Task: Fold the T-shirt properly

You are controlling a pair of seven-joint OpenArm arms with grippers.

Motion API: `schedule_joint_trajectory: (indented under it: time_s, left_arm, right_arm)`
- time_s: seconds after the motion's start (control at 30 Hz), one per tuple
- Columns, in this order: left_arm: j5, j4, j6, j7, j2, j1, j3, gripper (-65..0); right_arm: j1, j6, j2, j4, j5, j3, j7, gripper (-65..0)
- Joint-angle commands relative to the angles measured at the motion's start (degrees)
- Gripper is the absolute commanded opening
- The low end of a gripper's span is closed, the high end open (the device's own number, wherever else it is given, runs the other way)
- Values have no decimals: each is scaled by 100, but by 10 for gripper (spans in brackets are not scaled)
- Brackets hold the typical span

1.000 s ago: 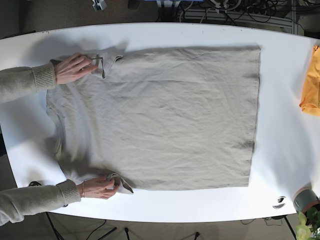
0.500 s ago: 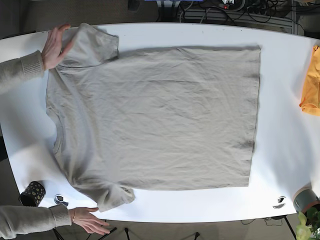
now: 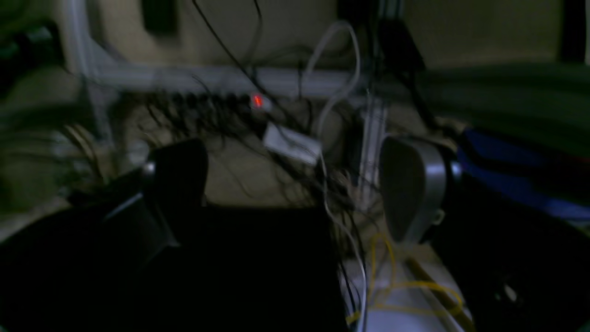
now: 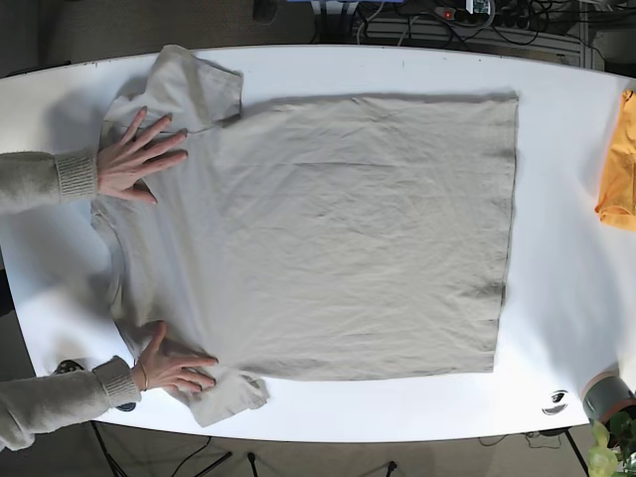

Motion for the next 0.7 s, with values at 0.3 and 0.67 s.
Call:
schedule_joint_trajectory:
  time_s: [0.3,0.67]
  left_arm:
    - [-773,1868,-14,-71,-38,834,-13,-108]
    - [-2074,2545,-14,-71,-390,887,-31,-108]
  right_arm:
    - [-864,71,-138,1929,822,1162,-747,-607]
    - [-749,71,-235,2984,1059,1654,-1107,-607]
